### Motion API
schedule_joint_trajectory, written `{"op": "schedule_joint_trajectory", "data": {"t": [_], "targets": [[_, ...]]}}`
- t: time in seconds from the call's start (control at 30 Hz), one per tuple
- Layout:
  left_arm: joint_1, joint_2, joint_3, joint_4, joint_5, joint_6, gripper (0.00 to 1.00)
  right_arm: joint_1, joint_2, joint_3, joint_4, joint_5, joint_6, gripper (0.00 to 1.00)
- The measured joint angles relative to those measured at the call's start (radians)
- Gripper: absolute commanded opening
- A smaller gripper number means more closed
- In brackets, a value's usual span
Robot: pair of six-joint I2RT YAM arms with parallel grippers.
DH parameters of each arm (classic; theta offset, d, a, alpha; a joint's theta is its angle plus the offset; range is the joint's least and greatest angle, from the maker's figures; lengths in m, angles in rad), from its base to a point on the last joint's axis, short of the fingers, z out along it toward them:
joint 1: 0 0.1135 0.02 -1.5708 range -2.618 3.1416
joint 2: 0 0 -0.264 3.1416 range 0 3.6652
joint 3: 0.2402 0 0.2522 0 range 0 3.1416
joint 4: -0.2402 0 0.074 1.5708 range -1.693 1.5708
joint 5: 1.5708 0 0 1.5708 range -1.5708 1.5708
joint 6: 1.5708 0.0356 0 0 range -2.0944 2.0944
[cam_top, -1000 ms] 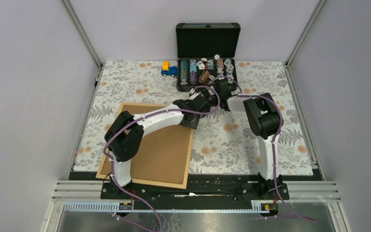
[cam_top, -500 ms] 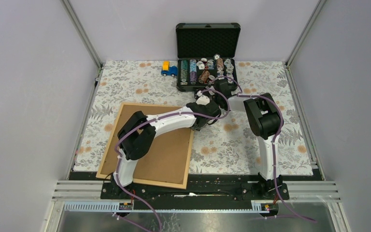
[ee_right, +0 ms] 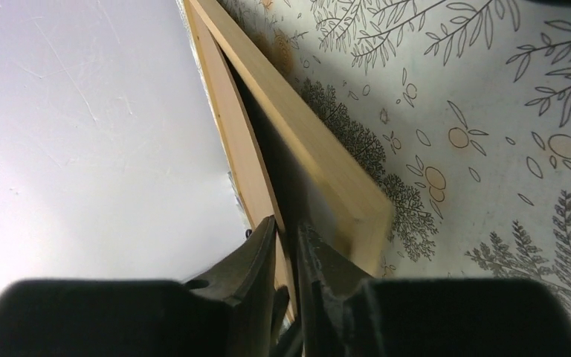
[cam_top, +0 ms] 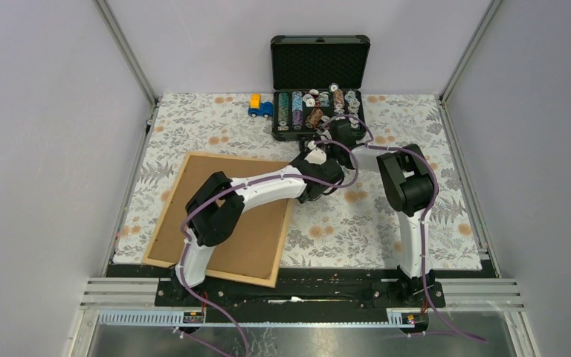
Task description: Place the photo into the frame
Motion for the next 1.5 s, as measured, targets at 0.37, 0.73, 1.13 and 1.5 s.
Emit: {"op": "schedule_joint_trajectory", "data": {"t": [0.37,0.73,1.13,1.5], "targets": [[0.038,0.0,-0.04,0.004,-0.068,0.066,0.0,-0.082,-0.099,-0.051,-0.115,0.032,-0.057,0.76],[0.04,-0.102,-0.111,0.063,-0.076,0.063,0.0,-0.024,-0.347,-0.488,0.044,0.086,-0.031,0.78],[0.048,-0.19,-0.13,0.1,-0.068,0.064,0.0,0.225,-0.422,-0.707,0.416,0.243,0.159,0.84],[0.048,-0.19,-0.16,0.146,-0.055,0.069,0.0,0.3,-0.46,-0.67,0.397,0.372,0.159,0.79]]}}
